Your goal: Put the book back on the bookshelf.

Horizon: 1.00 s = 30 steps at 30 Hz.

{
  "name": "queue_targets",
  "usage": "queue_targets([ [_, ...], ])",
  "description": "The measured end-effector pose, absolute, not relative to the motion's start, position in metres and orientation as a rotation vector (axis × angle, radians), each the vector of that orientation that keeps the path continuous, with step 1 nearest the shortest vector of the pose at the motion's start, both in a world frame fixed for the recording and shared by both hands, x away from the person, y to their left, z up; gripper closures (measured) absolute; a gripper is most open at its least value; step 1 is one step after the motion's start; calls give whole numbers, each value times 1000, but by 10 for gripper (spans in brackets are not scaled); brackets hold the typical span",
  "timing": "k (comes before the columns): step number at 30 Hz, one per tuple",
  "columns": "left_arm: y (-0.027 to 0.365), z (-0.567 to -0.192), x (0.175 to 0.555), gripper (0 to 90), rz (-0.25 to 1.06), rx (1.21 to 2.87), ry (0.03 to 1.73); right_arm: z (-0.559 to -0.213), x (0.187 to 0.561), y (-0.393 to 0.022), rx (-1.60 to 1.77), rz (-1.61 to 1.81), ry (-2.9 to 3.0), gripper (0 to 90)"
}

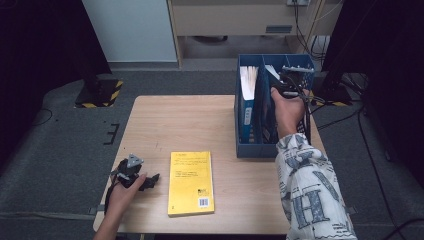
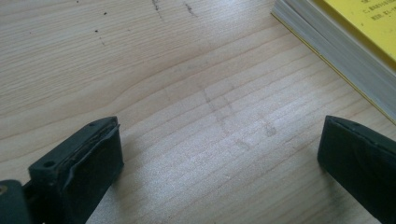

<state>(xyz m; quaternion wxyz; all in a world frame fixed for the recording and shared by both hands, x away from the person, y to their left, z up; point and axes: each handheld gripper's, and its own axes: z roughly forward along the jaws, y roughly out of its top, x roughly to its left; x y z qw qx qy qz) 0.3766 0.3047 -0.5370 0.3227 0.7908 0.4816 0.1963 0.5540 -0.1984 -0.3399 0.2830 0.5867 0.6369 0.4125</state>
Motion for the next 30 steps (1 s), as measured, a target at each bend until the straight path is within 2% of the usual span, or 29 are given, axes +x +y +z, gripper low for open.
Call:
queue_targets([
  [30, 304, -537, 377, 0, 515, 2082, 1260, -341, 543, -195, 1539, 1082, 1745, 732],
])
